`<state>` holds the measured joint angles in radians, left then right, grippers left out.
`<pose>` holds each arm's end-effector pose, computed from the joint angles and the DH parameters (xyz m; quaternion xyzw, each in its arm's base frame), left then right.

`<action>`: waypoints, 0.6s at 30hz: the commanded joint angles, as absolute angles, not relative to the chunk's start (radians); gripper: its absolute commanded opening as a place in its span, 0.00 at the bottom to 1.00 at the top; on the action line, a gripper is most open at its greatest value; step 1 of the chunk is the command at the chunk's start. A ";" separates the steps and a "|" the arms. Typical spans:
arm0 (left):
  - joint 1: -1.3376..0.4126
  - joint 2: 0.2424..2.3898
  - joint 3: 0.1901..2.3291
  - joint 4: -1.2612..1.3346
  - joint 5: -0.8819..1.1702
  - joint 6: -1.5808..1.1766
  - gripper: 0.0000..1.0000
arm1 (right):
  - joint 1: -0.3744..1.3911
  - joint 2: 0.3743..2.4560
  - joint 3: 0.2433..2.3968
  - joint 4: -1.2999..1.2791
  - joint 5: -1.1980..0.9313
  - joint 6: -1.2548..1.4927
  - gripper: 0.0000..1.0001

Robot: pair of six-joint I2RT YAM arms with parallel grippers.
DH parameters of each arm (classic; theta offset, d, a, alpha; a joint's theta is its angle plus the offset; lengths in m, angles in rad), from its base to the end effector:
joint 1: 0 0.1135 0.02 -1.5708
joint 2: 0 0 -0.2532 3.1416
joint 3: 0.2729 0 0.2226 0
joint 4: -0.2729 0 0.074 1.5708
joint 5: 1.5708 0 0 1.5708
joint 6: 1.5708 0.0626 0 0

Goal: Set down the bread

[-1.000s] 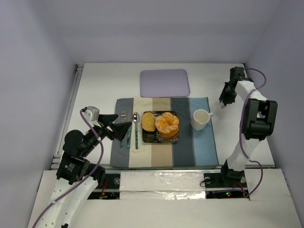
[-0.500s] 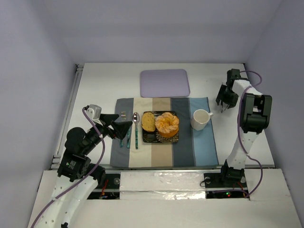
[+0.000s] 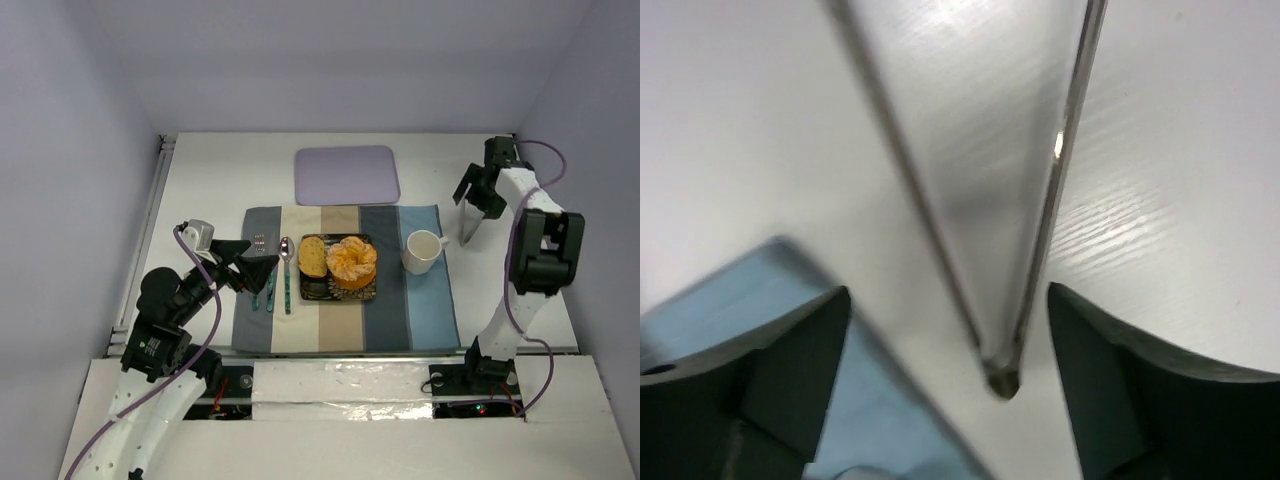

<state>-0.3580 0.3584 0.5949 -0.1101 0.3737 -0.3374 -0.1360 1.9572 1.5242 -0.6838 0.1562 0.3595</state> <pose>0.0936 -0.0594 0.3275 0.1461 0.6481 -0.3667 0.6513 0.3898 -0.0632 0.1905 0.2552 0.9374 -0.0505 0.2314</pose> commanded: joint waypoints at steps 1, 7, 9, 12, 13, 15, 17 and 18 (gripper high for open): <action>-0.362 0.367 0.589 -0.072 0.387 -0.327 0.86 | -0.130 1.703 1.456 -0.554 0.080 0.506 0.81; -0.362 0.342 0.592 -0.074 0.367 -0.324 0.87 | -0.130 1.238 1.139 -0.252 -0.273 0.707 0.14; -0.362 0.336 0.592 -0.069 0.365 -0.325 0.88 | -0.111 1.133 1.016 -0.174 -0.375 0.739 0.00; -0.362 0.336 0.594 -0.064 0.361 -0.325 0.88 | -0.039 0.927 0.878 -0.088 -0.477 0.756 0.00; -0.362 0.336 0.592 -0.063 0.362 -0.324 0.88 | -0.019 0.882 0.849 -0.069 -0.506 0.776 0.00; -0.362 0.337 0.591 -0.057 0.361 -0.325 0.88 | 0.049 0.770 0.764 -0.013 -0.589 0.799 0.00; -0.362 0.339 0.589 -0.057 0.356 -0.325 0.88 | 0.133 0.688 0.720 0.012 -0.613 0.822 0.00; -0.362 0.337 0.589 -0.058 0.351 -0.325 0.88 | 0.161 0.671 0.691 0.027 -0.627 0.825 0.00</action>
